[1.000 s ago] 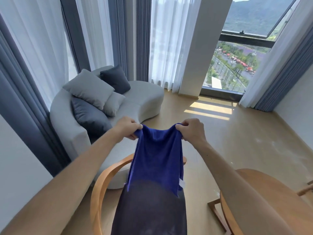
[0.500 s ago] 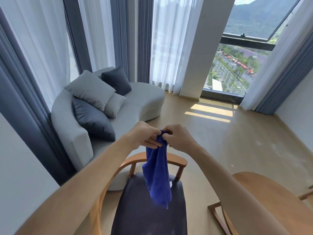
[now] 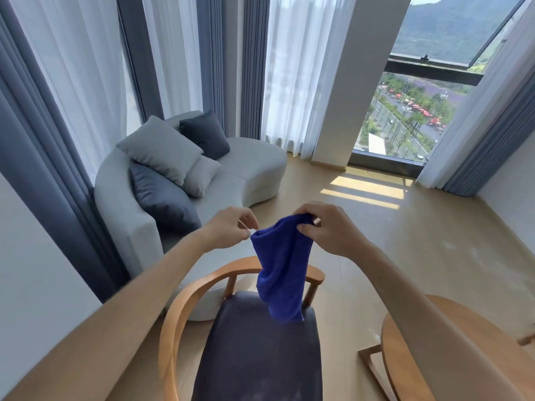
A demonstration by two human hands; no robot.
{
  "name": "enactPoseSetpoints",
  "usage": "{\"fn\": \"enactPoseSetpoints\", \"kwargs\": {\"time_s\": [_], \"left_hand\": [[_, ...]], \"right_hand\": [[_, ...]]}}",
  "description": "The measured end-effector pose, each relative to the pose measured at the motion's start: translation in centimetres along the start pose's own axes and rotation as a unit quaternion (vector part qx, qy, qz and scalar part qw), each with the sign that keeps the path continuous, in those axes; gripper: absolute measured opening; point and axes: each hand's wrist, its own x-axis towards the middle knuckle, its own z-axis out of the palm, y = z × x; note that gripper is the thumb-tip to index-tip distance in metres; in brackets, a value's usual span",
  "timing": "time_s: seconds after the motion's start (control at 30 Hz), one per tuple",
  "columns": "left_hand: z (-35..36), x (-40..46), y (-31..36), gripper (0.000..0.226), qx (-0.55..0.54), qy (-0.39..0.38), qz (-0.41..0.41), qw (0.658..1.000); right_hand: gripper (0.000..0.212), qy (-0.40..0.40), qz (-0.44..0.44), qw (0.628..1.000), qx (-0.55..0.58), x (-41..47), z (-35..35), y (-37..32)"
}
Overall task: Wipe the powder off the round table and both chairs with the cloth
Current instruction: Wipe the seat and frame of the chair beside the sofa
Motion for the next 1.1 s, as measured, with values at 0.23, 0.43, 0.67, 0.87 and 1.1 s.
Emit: {"fn": "enactPoseSetpoints", "kwargs": {"time_s": [0.23, 0.43, 0.67, 0.87, 1.1], "left_hand": [[3.1, -1.2, -1.3, 0.023, -0.016, -0.052, 0.083, 0.995], [4.7, -1.5, -1.4, 0.014, -0.038, -0.107, 0.118, 0.987], [5.7, -1.2, -1.0, 0.010, 0.053, -0.067, 0.168, 0.982], [0.1, 0.6, -0.5, 0.003, 0.120, 0.078, 0.203, 0.969], [-2.3, 1.6, 1.0, 0.004, 0.115, 0.147, 0.224, 0.957]], "right_hand": [[0.031, 0.023, -0.003, 1.000, 0.008, 0.0, -0.9, 0.1], [0.029, 0.040, 0.010, 0.999, 0.010, -0.3, -1.4, 0.9], [0.028, 0.056, 0.034, 0.998, 0.021, -0.7, -2.0, 1.8], [0.021, 0.074, 0.079, 0.992, -0.063, -1.5, -2.5, 4.0], [0.028, 0.073, 0.080, 0.992, -0.059, -1.5, -2.1, 4.3]]}}
